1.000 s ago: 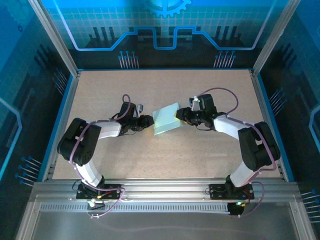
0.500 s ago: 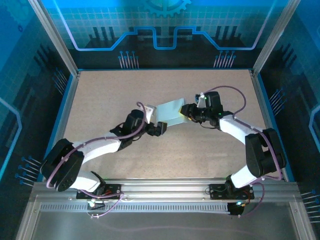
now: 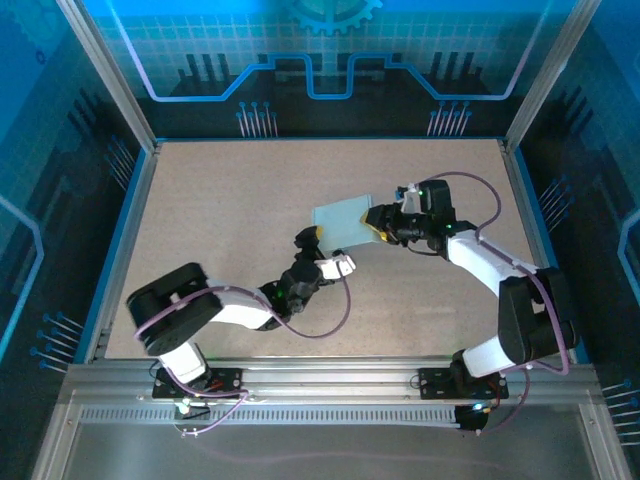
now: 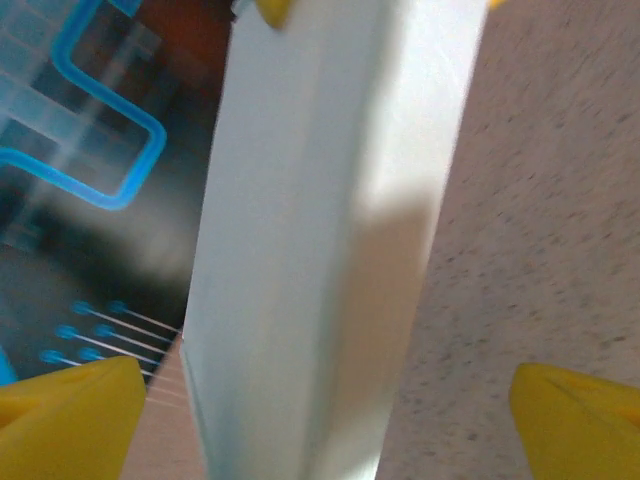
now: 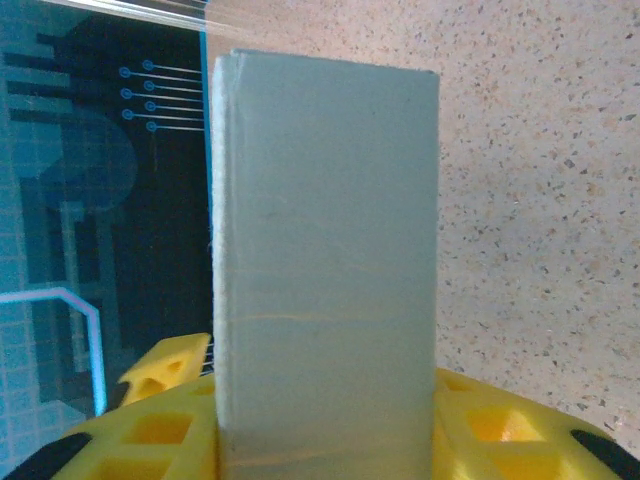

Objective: Fold the paper box

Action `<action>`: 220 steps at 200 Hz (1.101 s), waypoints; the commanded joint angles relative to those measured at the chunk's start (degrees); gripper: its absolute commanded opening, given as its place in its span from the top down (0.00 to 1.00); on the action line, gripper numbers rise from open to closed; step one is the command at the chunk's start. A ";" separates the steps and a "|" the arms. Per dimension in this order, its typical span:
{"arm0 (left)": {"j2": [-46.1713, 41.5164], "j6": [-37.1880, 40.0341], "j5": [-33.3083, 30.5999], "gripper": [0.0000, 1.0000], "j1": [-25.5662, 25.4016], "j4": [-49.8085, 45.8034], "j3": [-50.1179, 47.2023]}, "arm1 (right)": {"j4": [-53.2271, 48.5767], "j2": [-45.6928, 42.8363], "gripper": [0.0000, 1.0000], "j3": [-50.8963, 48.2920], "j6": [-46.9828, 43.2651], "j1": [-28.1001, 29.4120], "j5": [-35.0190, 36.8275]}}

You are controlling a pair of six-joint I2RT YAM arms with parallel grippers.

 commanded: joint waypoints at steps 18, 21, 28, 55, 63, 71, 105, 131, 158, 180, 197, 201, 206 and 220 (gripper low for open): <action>9.03 23.20 -9.37 0.09 -0.45 22.44 2.57 | -1.34 -2.55 0.62 0.83 1.84 -1.43 -4.05; 9.12 22.89 -9.28 0.09 -0.41 22.44 2.68 | -1.34 -2.65 0.62 0.83 1.84 -1.49 -4.11; 9.14 22.01 -9.26 0.09 -0.40 22.41 2.87 | -1.55 -2.87 0.62 0.74 1.75 -1.58 -4.19; 9.96 22.76 -10.05 0.21 -0.40 22.46 3.88 | -2.30 -3.36 0.62 0.74 1.54 -1.70 -4.69; 10.31 23.14 -10.13 0.25 -0.40 22.43 4.10 | -2.53 -3.45 0.62 0.74 1.49 -1.78 -4.73; 10.54 23.15 -10.14 0.28 -0.40 22.48 4.16 | -2.67 -3.54 0.62 0.65 1.50 -1.87 -4.72; 10.40 22.68 -10.86 0.39 -0.45 22.56 3.64 | -3.02 -3.80 0.61 0.56 1.66 -2.45 -4.68; 9.93 22.57 -10.98 0.47 -0.40 22.49 3.31 | -3.08 -3.72 0.60 0.65 1.79 -2.53 -4.84; 10.10 22.87 -10.90 0.54 -0.48 22.53 3.58 | -2.89 -3.72 0.59 0.56 2.02 -2.58 -4.91; 9.95 22.47 -10.99 0.59 -0.49 22.49 3.67 | -2.89 -3.80 0.59 0.47 2.10 -2.60 -4.95; 9.76 22.26 -10.85 0.62 -0.49 22.46 3.67 | -2.98 -3.88 0.58 0.47 2.10 -2.55 -4.93; 9.69 22.26 -10.86 0.62 -0.51 22.43 3.60 | -2.99 -3.89 0.58 0.47 2.12 -2.47 -4.89; 9.69 22.27 -10.85 0.63 -0.49 22.41 3.59 | -2.98 -3.89 0.57 0.47 2.10 -2.54 -4.94; 9.50 22.19 -10.77 0.66 -0.58 22.40 3.45 | -3.06 -3.96 0.54 0.54 2.12 -2.49 -4.78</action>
